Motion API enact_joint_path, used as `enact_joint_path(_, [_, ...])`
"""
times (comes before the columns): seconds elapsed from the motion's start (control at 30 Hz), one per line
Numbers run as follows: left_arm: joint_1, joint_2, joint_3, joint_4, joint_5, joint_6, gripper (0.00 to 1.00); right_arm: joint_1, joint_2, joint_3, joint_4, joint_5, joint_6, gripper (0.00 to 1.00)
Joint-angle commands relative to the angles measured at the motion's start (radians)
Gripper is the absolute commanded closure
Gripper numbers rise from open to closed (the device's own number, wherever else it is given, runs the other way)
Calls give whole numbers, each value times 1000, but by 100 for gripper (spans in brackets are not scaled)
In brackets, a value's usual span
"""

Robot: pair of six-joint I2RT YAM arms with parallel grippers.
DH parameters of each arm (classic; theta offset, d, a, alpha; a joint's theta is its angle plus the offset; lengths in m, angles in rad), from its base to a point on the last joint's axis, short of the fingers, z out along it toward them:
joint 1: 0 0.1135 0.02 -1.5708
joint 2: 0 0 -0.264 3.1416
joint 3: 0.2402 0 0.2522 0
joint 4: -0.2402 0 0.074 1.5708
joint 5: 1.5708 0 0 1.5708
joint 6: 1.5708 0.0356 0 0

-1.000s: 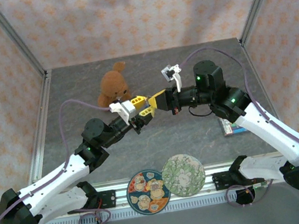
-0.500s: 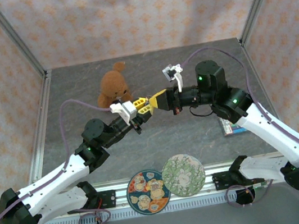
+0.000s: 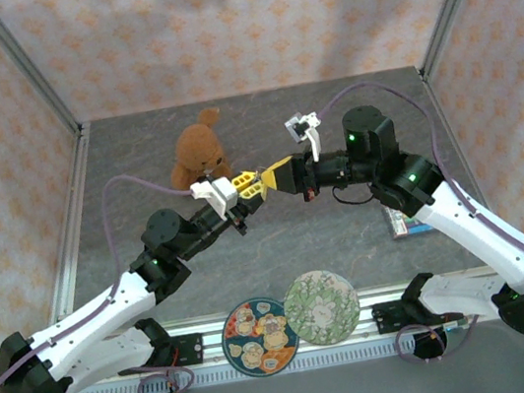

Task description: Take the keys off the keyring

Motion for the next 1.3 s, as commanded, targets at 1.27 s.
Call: enact_joint_path(1.27, [0, -61, 249, -529, -37, -123, 100, -4, -187, -123, 11, 160, -320, 100])
